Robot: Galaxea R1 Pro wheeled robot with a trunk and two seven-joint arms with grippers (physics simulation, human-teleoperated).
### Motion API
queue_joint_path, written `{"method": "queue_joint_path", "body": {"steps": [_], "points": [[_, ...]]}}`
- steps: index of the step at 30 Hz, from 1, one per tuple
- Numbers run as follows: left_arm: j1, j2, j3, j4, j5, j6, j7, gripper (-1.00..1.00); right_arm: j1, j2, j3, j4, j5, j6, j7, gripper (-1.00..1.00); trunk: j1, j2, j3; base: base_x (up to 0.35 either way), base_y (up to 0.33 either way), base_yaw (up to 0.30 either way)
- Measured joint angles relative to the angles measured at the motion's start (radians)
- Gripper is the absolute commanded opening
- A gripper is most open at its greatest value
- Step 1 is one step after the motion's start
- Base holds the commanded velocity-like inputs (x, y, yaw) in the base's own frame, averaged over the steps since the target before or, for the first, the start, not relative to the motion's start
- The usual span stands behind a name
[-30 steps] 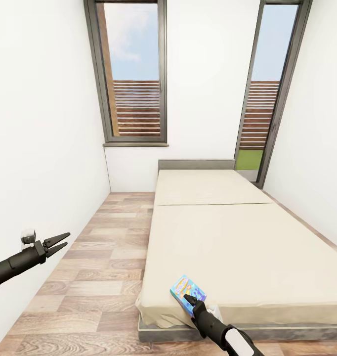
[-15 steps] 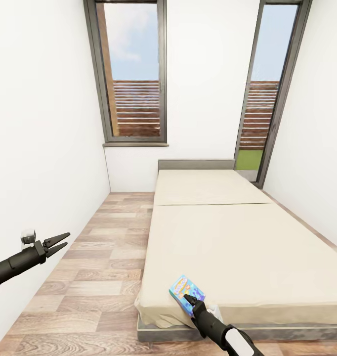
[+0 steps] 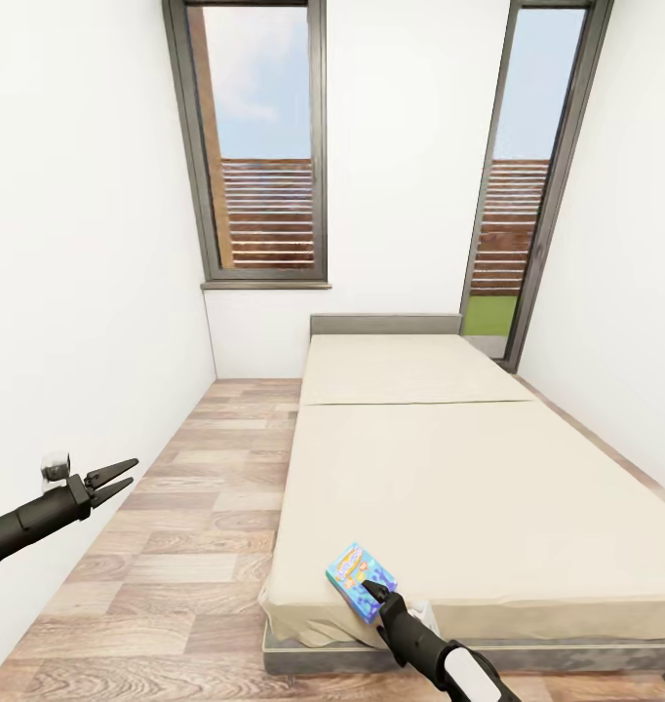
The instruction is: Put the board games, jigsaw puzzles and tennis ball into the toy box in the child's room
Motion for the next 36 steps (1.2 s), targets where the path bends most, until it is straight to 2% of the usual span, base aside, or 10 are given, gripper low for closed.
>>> {"method": "queue_joint_path", "body": {"steps": [36], "points": [[0.0, 0.0, 0.0, 0.0, -0.001, -0.001, 0.0, 1.0, 0.0, 0.001, 0.0, 0.0, 0.0, -0.001, 0.002, 1.0, 0.0, 0.0, 0.0, 0.0, 0.005, 0.0]]}}
